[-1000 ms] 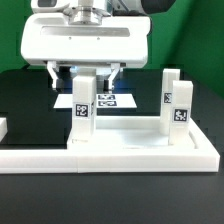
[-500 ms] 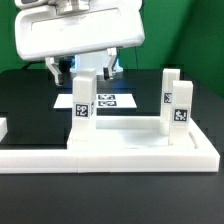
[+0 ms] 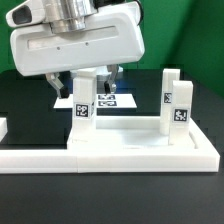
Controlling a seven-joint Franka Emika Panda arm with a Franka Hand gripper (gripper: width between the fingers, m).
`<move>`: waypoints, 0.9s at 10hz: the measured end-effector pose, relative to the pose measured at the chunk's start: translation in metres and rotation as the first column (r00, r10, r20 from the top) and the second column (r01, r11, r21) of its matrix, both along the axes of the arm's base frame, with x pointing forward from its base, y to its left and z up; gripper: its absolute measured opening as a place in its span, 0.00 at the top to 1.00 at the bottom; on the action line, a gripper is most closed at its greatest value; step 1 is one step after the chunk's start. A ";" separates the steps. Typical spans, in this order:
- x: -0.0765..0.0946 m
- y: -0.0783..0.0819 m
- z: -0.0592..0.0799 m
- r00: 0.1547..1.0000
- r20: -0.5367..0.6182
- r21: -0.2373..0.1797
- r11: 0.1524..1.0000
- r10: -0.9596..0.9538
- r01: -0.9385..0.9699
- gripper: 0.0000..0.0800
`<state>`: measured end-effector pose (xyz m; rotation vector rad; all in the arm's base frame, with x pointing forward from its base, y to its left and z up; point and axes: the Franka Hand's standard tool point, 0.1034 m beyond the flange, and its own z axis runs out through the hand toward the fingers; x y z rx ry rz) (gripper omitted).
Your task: Assemble desk
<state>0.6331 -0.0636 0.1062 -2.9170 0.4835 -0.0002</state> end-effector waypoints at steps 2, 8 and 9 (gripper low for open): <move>0.000 0.000 0.000 1.000 0.000 0.000 1.000 0.000 0.000 0.53; 0.002 -0.007 -0.003 0.827 -0.092 0.012 0.830 -0.554 0.557 0.64; 0.006 -0.006 -0.003 0.694 -0.109 0.016 0.697 -0.711 0.717 0.64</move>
Offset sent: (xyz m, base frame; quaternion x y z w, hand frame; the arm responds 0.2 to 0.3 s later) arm 0.0000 0.0000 0.0000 0.0000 0.0000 0.1938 0.9810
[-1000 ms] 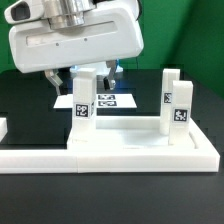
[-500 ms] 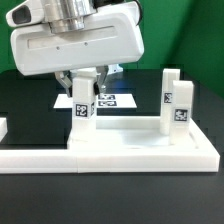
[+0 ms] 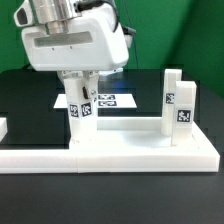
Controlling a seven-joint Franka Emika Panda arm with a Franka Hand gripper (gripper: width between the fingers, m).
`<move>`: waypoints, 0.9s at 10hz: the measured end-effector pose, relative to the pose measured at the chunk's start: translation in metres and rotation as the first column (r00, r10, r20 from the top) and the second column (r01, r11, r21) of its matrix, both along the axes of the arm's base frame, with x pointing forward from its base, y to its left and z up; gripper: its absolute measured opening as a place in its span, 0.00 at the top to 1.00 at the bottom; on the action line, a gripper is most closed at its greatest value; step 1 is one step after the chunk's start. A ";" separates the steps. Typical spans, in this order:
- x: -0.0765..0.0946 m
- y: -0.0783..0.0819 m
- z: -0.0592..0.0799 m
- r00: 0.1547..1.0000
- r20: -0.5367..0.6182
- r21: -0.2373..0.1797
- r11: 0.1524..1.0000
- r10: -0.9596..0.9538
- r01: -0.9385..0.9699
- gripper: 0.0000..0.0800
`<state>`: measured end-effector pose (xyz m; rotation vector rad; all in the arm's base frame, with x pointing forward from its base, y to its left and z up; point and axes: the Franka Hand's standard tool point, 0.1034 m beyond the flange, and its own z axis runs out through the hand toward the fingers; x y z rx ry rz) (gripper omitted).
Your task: Assemble desk
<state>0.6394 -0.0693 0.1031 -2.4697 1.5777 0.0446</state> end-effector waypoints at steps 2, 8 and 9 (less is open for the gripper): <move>0.004 0.003 -0.001 0.949 -0.039 0.055 0.948 -0.313 0.315 0.64; 0.005 0.007 0.000 0.885 -0.078 0.068 0.883 -0.459 0.464 0.64; 0.005 0.007 0.000 0.891 -0.075 0.068 0.889 -0.448 0.453 0.57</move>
Offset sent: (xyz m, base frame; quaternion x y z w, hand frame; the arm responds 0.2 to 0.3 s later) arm 0.0182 0.0113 0.0050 0.0378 -0.0200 0.2750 0.9605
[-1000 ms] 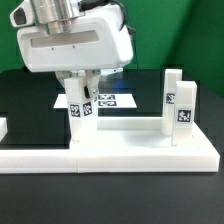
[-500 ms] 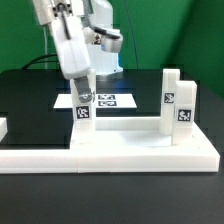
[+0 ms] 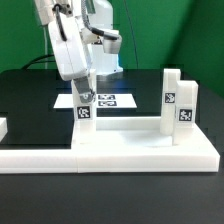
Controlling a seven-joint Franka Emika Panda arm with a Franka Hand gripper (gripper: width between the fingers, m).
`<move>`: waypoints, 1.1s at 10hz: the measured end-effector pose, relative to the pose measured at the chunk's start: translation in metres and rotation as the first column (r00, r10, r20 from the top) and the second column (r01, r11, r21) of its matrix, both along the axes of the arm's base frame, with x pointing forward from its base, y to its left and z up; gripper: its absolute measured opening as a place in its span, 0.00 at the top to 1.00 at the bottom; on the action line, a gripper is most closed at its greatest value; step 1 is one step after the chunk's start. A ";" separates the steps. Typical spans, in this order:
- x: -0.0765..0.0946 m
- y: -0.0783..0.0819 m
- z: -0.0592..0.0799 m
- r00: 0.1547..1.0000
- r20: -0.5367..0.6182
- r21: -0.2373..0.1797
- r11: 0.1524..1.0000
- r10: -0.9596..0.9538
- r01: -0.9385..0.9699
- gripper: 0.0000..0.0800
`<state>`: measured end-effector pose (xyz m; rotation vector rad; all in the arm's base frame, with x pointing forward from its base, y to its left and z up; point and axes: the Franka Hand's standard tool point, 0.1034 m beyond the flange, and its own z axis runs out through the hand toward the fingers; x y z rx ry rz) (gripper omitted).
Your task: Assemble desk
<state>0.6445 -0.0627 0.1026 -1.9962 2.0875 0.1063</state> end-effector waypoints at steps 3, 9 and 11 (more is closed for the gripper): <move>-0.011 0.001 -0.002 0.870 0.036 -0.055 0.870 0.492 -0.490 0.22; 0.002 -0.008 0.010 0.243 -0.041 -0.206 0.229 0.969 -0.951 0.19; 0.003 -0.002 0.008 0.222 -0.036 -0.207 0.210 0.974 -0.956 0.19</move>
Offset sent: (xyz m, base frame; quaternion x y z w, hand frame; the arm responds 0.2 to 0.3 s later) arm 0.0000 0.0000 0.0000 0.0000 0.0000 -0.1938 0.9810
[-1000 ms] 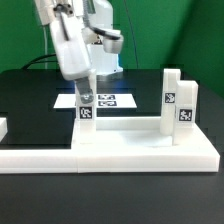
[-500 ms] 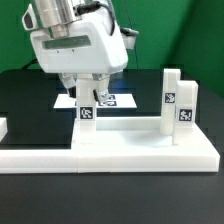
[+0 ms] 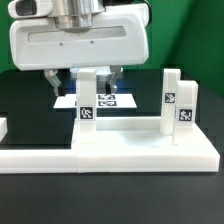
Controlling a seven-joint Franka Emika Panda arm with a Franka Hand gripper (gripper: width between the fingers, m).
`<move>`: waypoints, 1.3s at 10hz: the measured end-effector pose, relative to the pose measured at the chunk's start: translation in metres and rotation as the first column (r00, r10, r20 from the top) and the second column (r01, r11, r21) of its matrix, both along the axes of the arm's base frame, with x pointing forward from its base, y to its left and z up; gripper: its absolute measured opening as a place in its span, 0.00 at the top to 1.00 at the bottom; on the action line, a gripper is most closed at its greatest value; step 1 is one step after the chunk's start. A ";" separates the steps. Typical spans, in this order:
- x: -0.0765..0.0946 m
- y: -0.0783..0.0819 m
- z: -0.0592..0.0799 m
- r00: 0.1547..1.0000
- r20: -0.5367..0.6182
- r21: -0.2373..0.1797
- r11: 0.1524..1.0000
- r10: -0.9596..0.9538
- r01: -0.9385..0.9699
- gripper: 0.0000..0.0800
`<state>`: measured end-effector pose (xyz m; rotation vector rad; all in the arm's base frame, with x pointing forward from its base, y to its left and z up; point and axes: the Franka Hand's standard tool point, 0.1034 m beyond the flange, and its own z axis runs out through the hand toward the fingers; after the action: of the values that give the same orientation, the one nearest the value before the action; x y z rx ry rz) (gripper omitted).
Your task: Assemble desk
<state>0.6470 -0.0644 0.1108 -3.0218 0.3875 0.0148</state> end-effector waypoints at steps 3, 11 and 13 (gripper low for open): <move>0.000 0.000 0.000 0.988 -0.015 0.002 0.988 -0.153 0.154 0.53; 0.005 0.001 -0.002 0.347 -0.094 -0.017 0.350 -0.933 0.936 0.64; 0.005 0.001 -0.002 0.381 -0.091 -0.015 0.384 -0.920 0.923 0.63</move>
Offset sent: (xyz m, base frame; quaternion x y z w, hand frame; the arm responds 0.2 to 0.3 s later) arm 0.0000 0.0000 0.0000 0.0000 0.0000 0.1296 0.9916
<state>0.6522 -0.0639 0.1087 -2.2806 1.9941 0.0668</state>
